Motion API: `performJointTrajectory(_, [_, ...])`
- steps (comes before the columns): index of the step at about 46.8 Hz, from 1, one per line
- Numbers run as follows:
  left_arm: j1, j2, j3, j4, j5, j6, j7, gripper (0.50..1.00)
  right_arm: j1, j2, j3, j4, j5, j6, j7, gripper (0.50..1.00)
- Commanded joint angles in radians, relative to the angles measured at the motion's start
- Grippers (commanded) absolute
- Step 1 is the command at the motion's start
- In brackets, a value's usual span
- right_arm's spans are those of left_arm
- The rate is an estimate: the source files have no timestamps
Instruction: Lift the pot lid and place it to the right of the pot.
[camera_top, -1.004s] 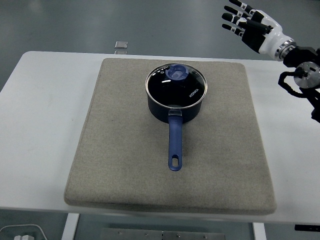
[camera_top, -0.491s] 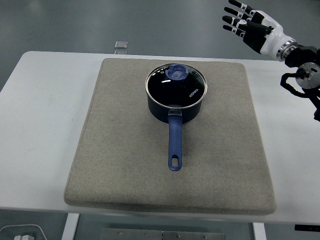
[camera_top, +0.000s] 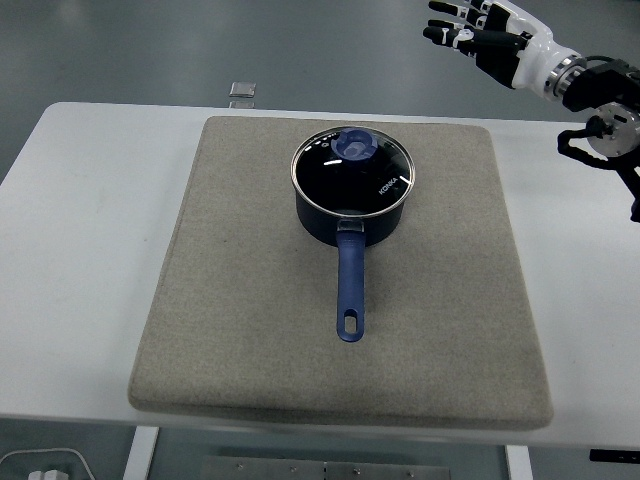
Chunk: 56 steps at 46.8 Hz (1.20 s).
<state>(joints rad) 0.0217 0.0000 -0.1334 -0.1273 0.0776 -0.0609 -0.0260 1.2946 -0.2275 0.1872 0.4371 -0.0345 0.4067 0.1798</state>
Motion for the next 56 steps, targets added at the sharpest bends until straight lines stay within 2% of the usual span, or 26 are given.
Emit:
performJointTrajectory(1, [0.001,0.0,0.0,0.0,-0.001,0.0,0.0,1.0,0.017,0.011,-0.003,0.0,-0.048,0.003,0.0,0.93])
performJointTrajectory(11, [0.0,0.0,0.0,0.0,0.001,0.0,0.0,1.0,0.057,0.013,-0.009,0.037,-0.183,0.003,0.0,0.93])
performJointTrajectory(28, [0.001,0.0,0.0,0.0,-0.001,0.0,0.0,1.0,0.135,0.014,-0.114,0.127,-0.462,0.0,0.02,0.928])
performJointTrajectory(40, [0.0,0.0,0.0,0.0,-0.001,0.0,0.0,1.0,0.166,0.019,-0.12,0.235,-0.78,0.014,0.023,0.928])
performJointTrajectory(46, [0.0,0.0,0.0,0.0,0.001,0.0,0.0,1.0,0.189,0.017,-0.155,0.272,-0.878,0.038,0.024,0.928])
performJointTrajectory(56, [0.0,0.0,0.0,0.0,0.001,0.0,0.0,1.0,0.242,0.017,-0.226,0.312,-0.998,0.041,0.078,0.928])
